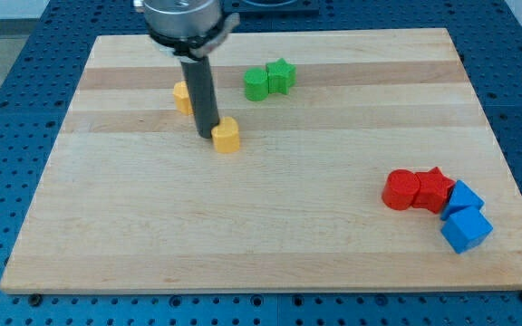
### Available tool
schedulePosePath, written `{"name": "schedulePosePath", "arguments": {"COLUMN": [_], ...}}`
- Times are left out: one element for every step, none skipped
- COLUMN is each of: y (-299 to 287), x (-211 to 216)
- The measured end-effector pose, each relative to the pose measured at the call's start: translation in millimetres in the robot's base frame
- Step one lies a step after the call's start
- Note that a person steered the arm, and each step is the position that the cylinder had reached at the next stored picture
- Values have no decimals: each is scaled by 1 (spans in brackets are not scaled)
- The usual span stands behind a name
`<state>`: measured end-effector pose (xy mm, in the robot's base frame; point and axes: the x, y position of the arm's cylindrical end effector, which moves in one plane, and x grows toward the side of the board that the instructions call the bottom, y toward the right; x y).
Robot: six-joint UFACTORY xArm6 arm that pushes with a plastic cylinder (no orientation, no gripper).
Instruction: Move your arm closer to the yellow hexagon
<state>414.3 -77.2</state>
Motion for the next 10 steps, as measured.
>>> {"name": "schedulePosePath", "arguments": {"y": [32, 61, 82, 104, 121, 128, 129, 131, 133, 129], "x": [14, 31, 39, 40, 58, 81, 99, 115, 126, 134]}}
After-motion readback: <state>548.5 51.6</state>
